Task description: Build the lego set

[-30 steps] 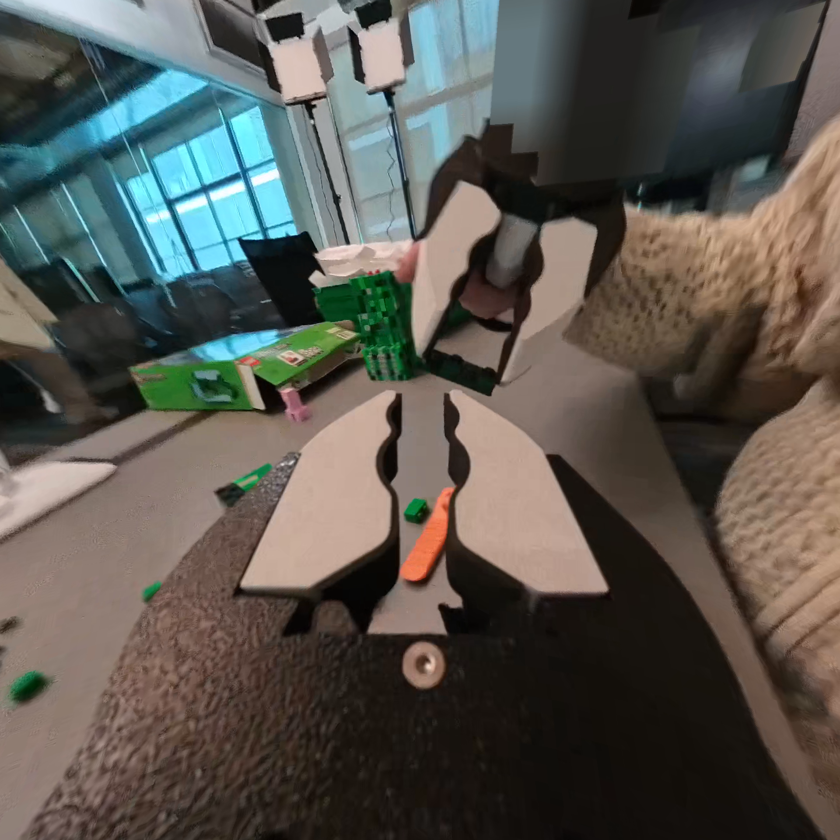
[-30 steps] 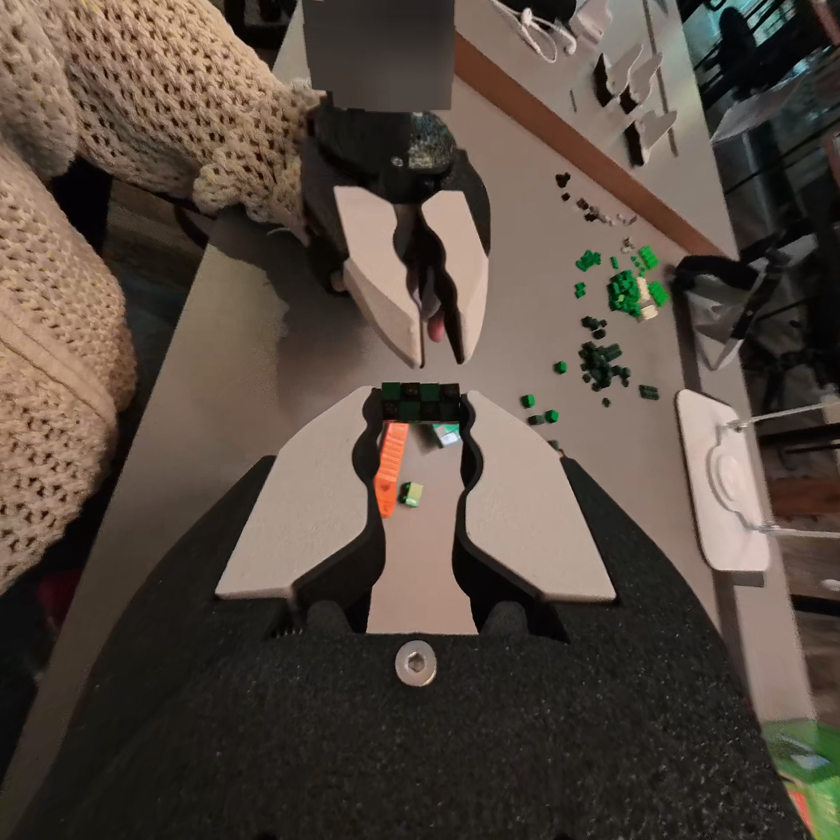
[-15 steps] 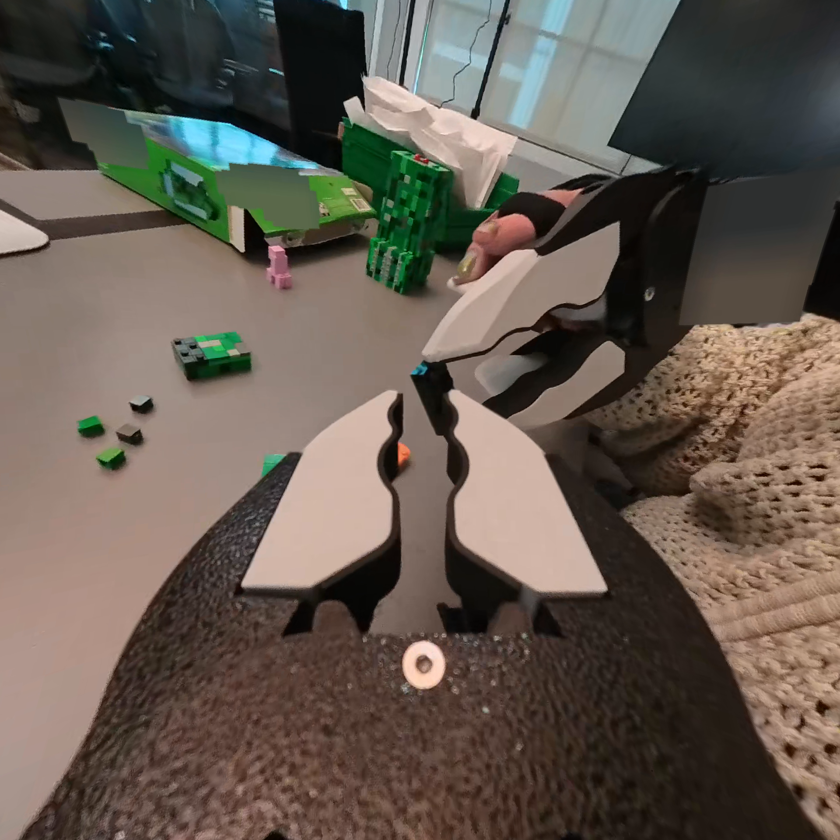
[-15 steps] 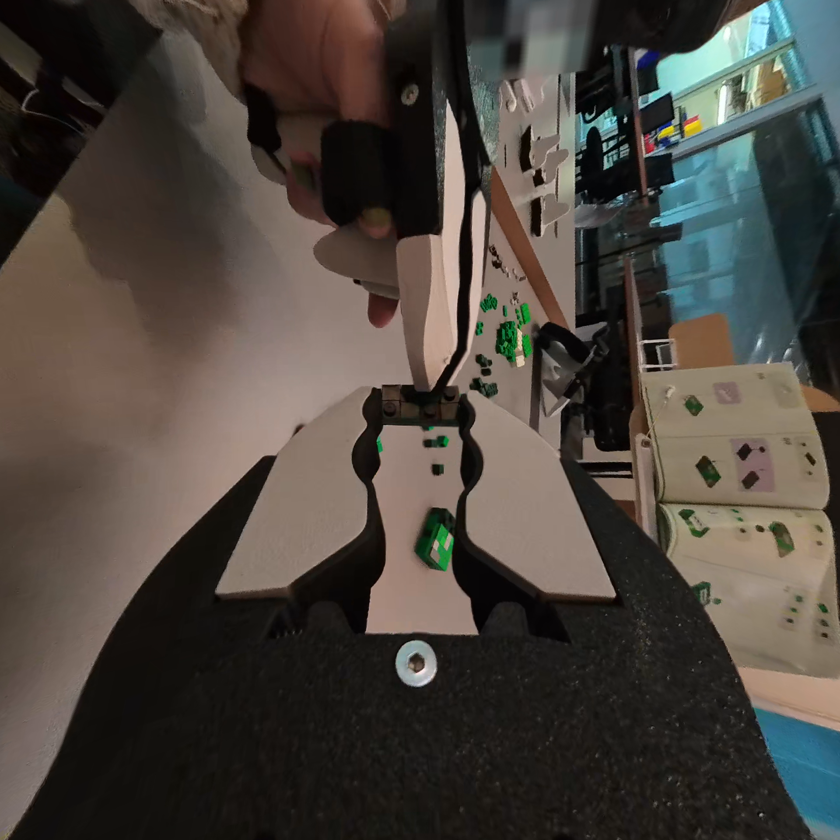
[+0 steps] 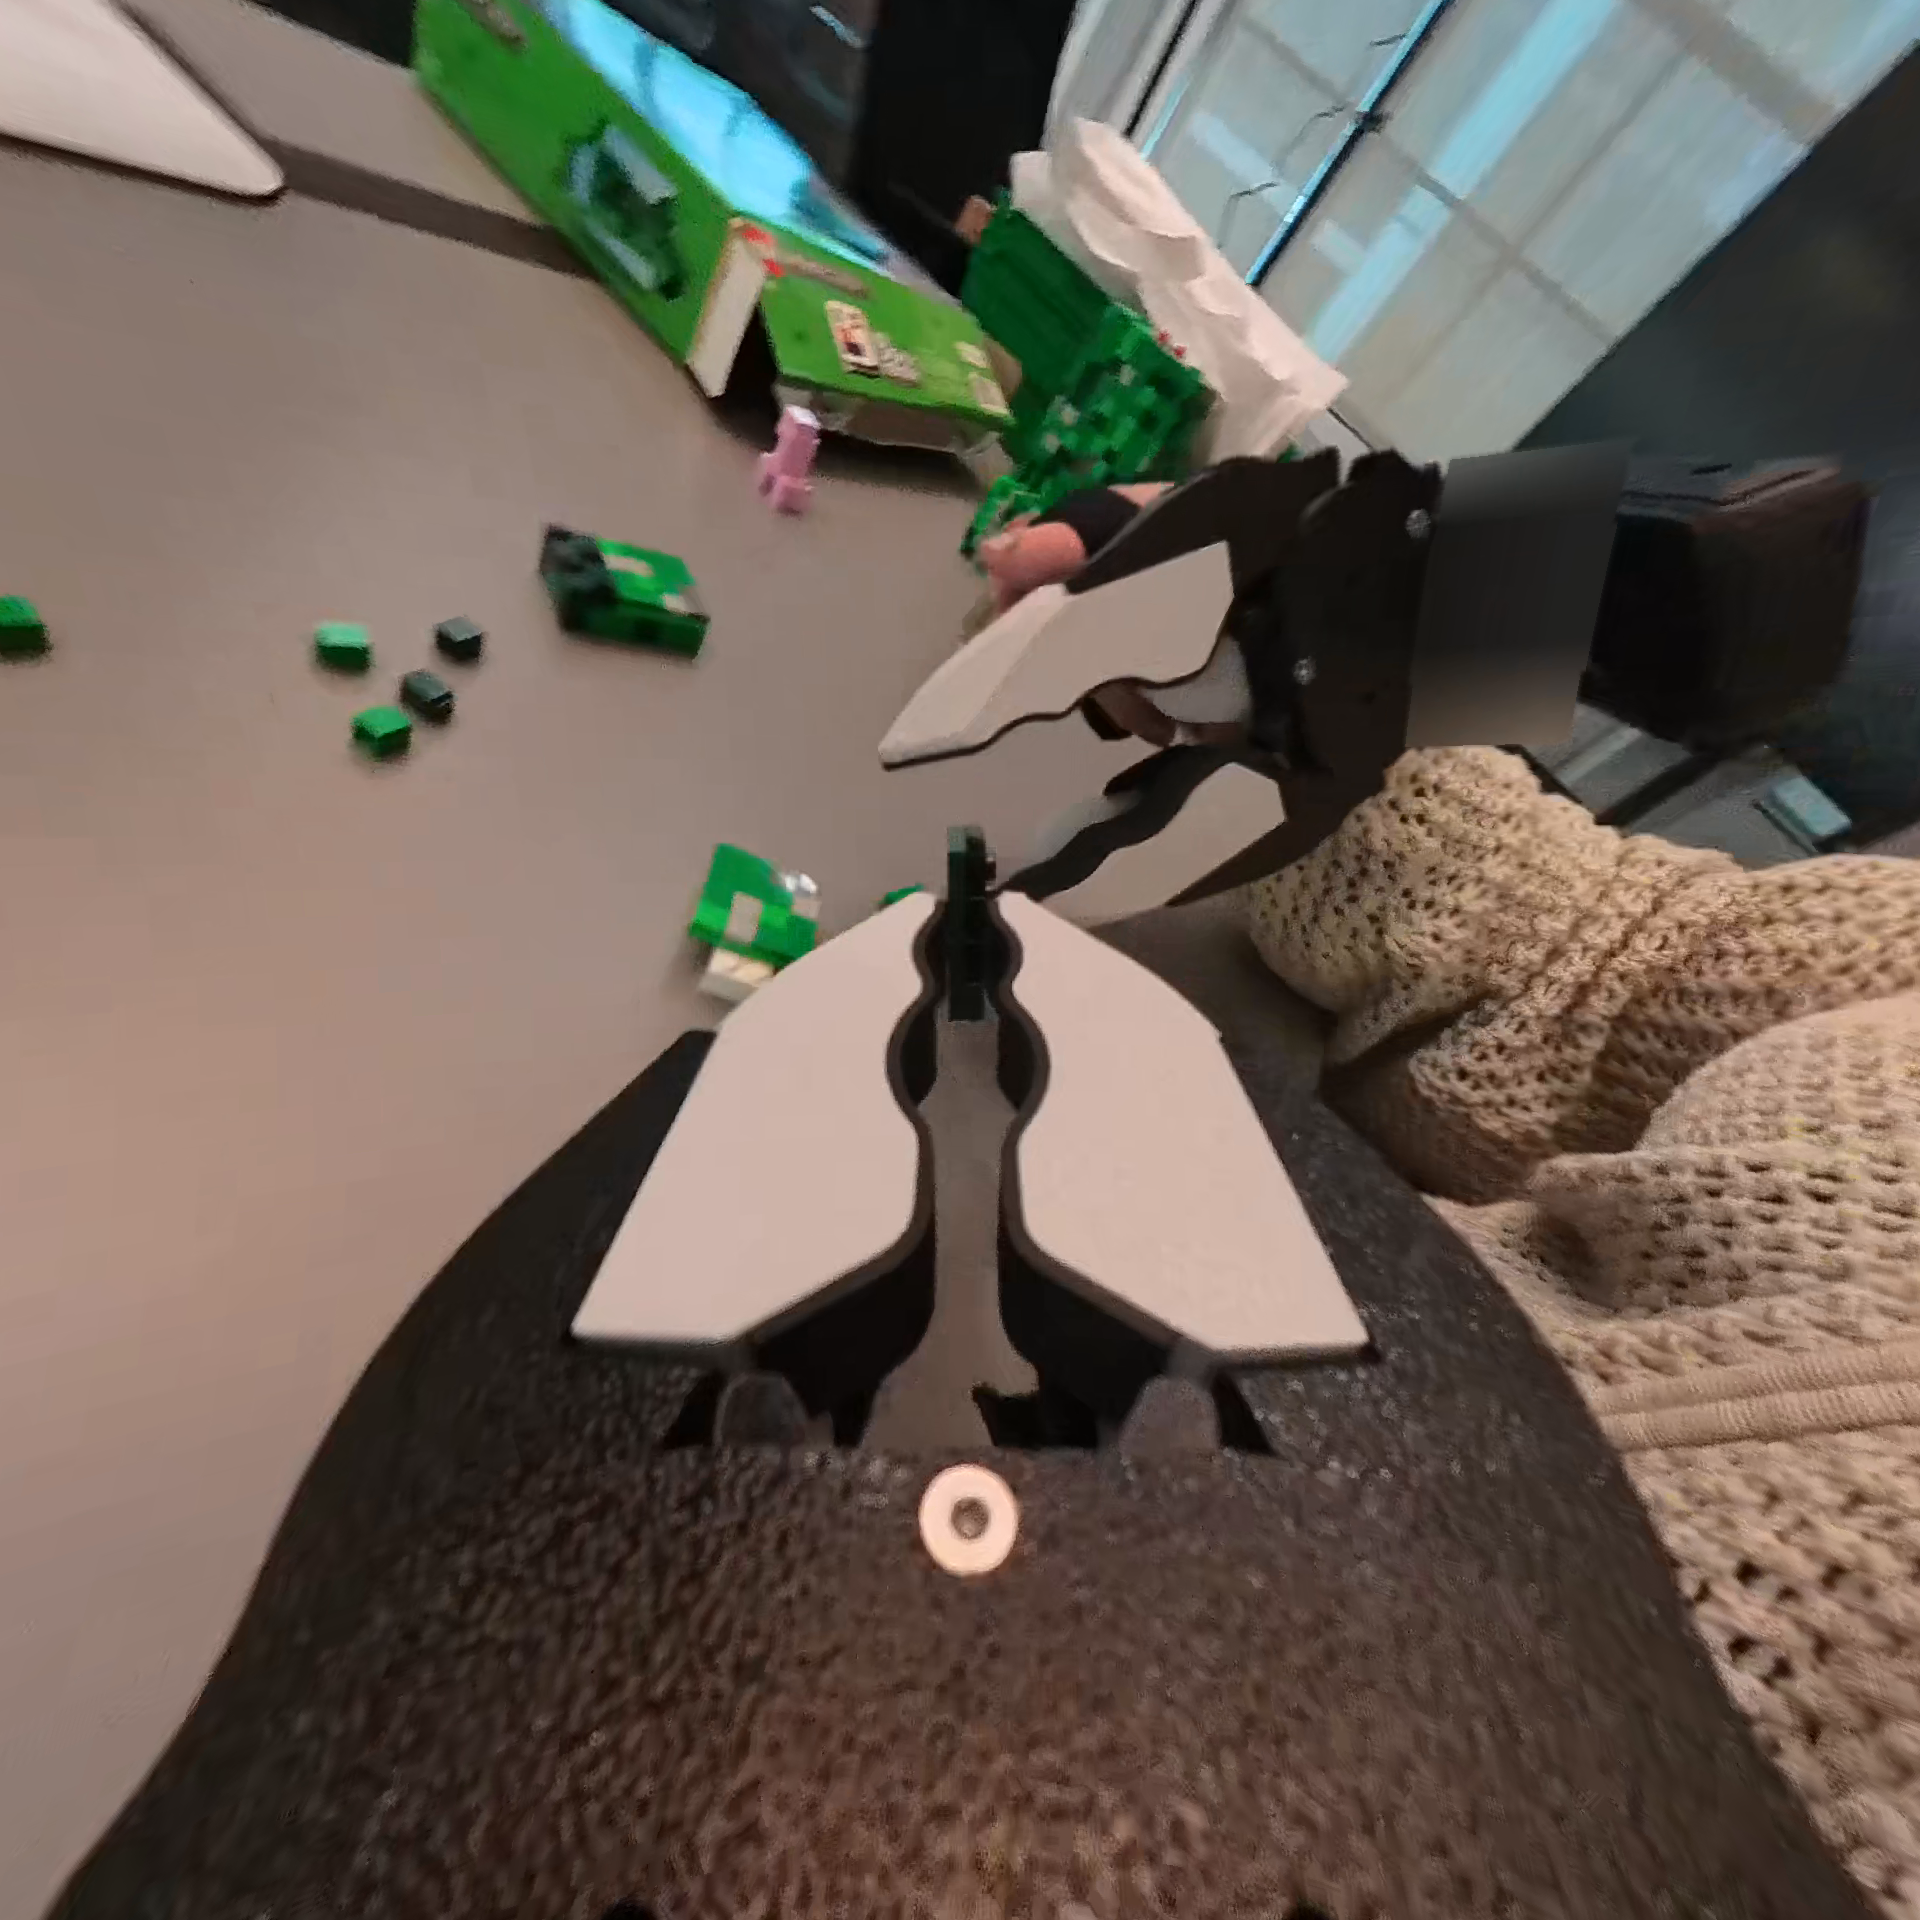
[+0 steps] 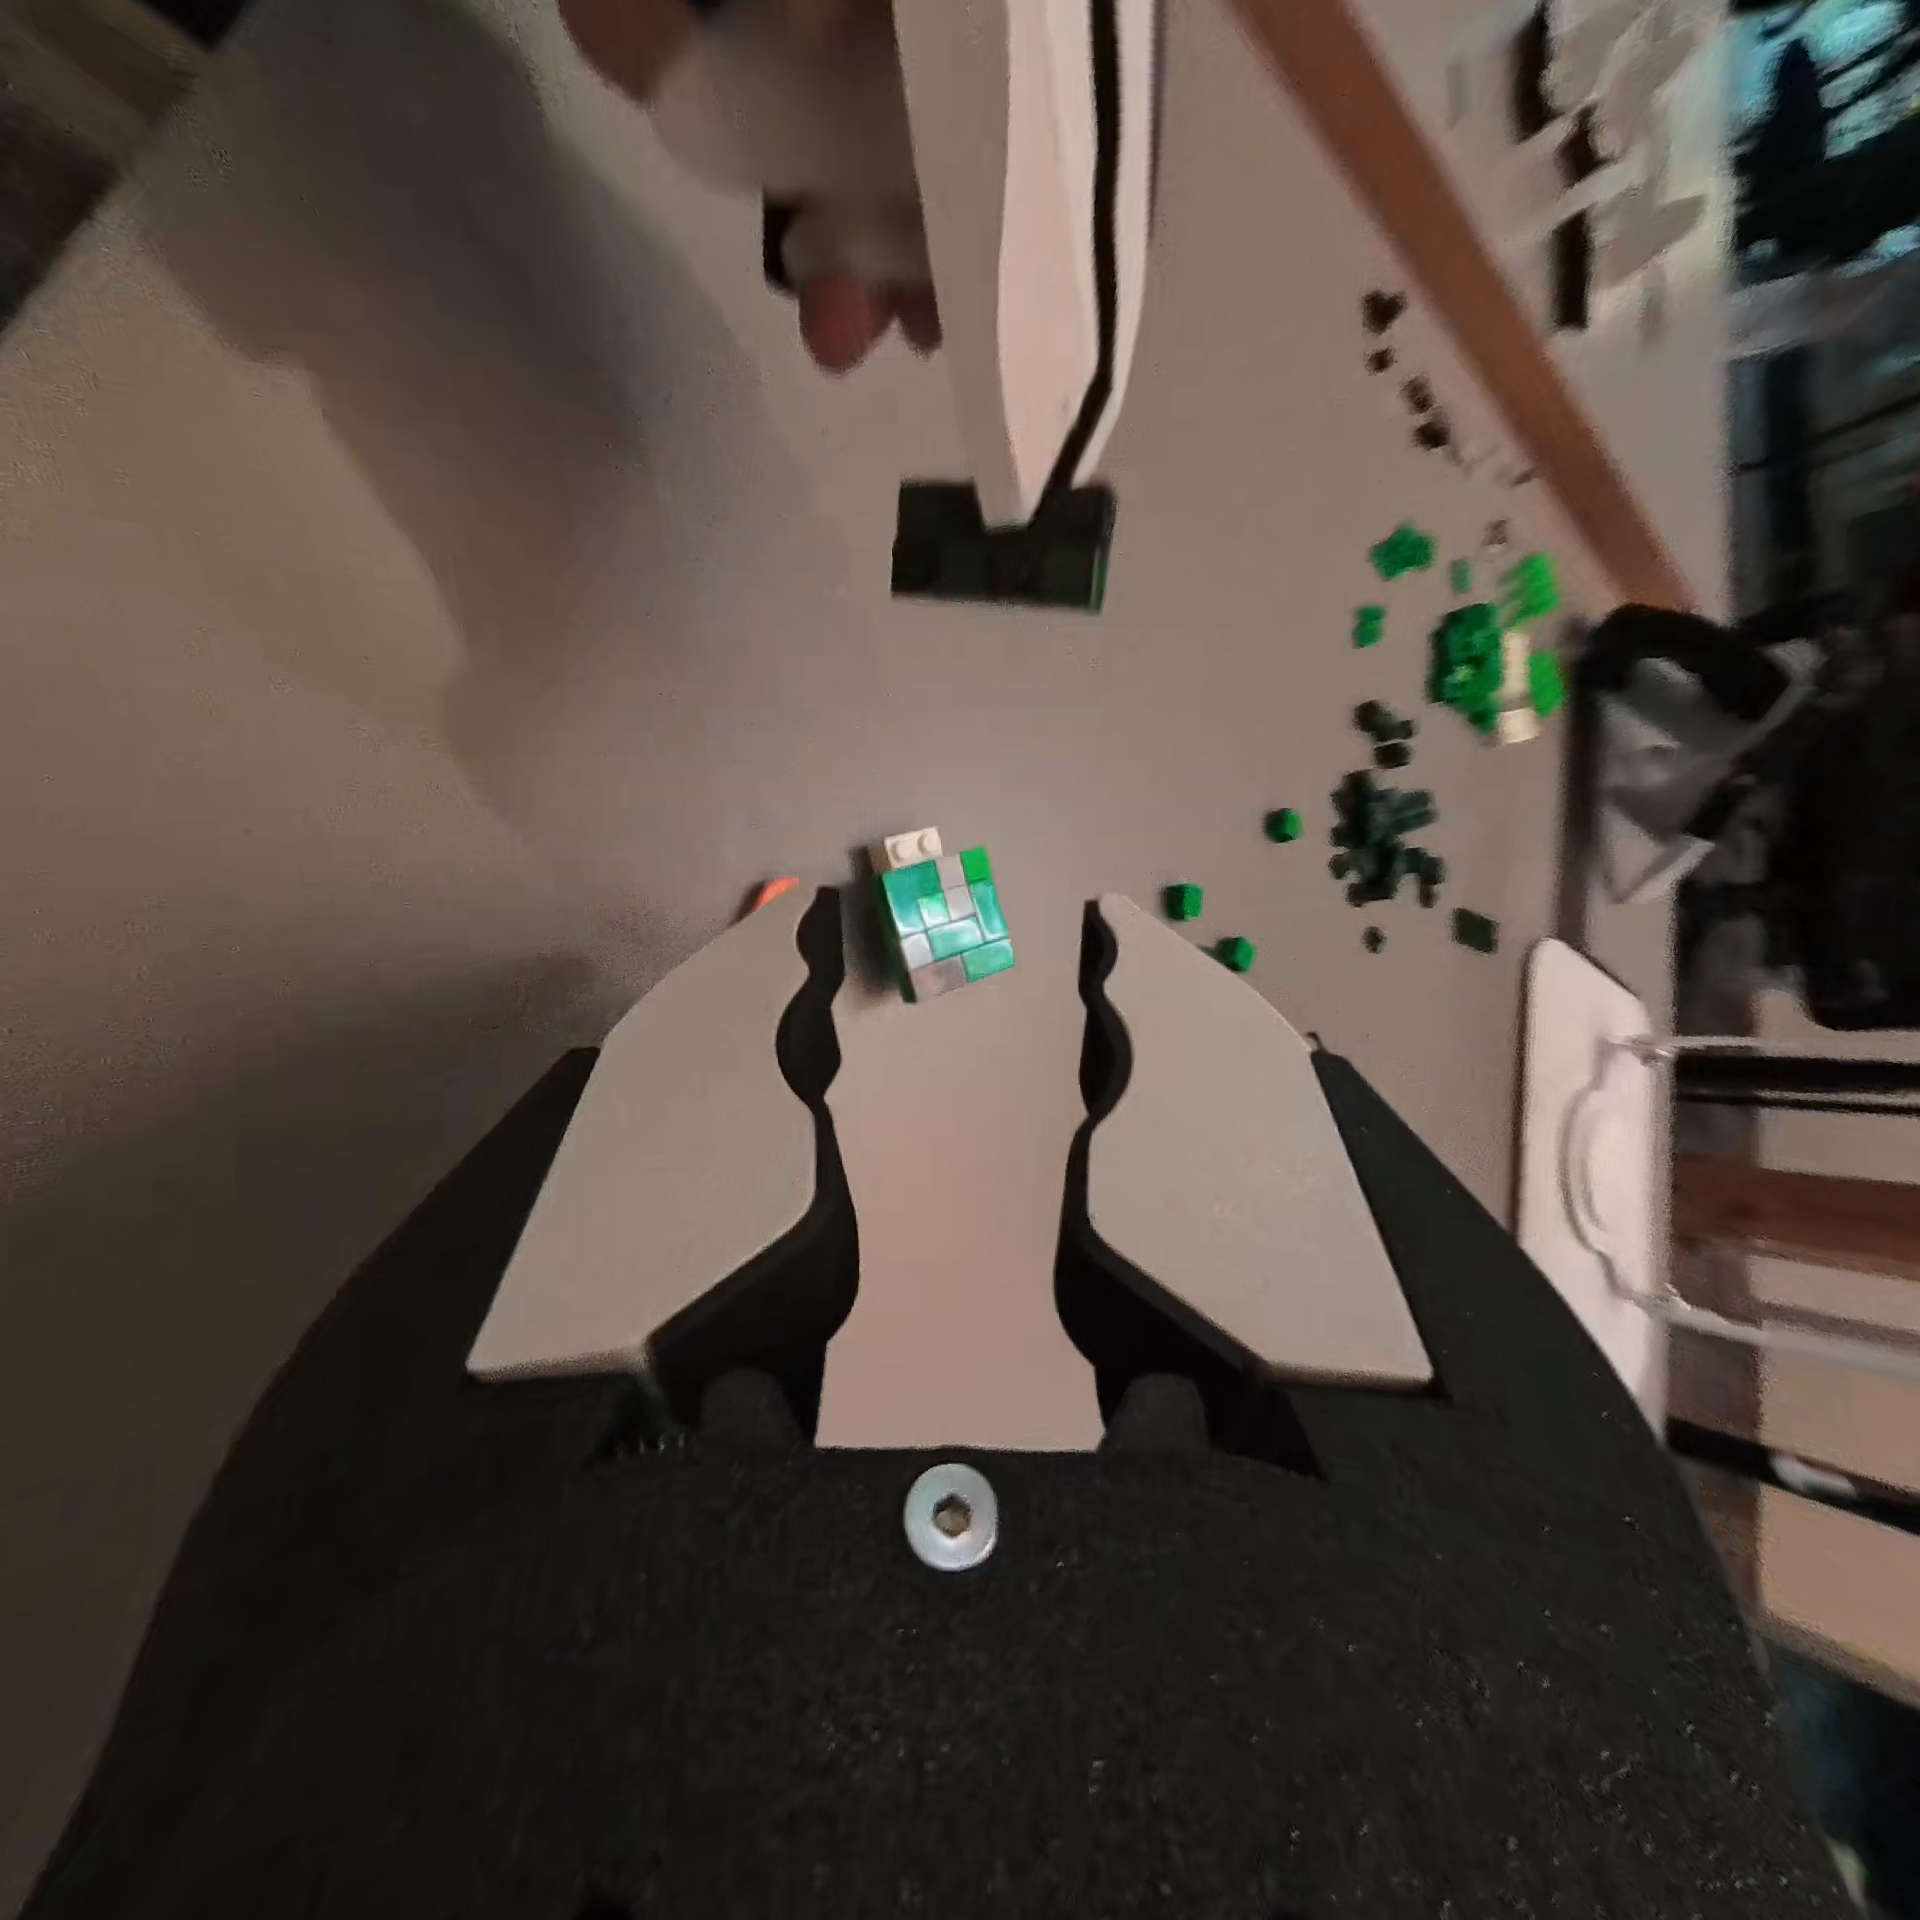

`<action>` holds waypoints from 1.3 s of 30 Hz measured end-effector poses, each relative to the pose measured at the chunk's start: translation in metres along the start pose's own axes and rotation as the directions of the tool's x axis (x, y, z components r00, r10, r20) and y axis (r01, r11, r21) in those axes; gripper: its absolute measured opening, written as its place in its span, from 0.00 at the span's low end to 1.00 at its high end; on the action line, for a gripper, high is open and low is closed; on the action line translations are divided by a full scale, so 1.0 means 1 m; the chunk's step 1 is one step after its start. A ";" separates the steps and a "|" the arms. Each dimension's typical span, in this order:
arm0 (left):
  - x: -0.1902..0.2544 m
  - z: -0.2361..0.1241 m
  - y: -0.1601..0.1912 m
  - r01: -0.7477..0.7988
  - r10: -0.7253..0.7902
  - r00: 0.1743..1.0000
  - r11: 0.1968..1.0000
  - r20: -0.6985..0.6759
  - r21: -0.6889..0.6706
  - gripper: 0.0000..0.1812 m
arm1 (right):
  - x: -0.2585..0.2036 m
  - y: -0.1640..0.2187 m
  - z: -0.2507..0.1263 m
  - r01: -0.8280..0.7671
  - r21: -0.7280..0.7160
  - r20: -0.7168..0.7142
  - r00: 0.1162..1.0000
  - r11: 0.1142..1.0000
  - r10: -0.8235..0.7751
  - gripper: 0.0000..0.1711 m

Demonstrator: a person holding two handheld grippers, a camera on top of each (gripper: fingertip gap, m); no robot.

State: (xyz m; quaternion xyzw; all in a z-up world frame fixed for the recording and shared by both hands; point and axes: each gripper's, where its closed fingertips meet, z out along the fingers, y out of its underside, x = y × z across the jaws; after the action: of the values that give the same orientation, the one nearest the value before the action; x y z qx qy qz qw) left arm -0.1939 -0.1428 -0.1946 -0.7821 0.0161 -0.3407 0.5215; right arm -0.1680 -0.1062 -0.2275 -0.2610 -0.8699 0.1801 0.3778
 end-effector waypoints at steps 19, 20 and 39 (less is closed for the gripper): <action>-0.021 -0.008 0.009 0.155 -0.155 0.987 0.988 0.031 0.004 0.04 | -0.010 0.031 0.057 0.038 -0.143 0.509 0.860 0.989 0.041 0.20; -0.022 -0.008 0.008 0.161 -0.162 0.986 0.987 0.033 0.016 0.04 | -0.007 0.030 0.057 0.032 -0.139 0.487 0.872 0.990 0.041 0.20; 0.019 0.029 -0.004 -0.279 0.271 0.960 0.947 0.073 0.161 0.04 | 0.013 0.004 -0.020 0.134 -0.093 -0.673 0.722 0.987 -0.161 0.20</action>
State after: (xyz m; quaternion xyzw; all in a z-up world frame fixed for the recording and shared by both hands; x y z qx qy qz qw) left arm -0.1643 -0.1247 -0.1877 -0.7333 0.0830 -0.2451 0.6287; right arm -0.1589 -0.0933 -0.2092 -0.2456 -0.6935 0.0256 0.6768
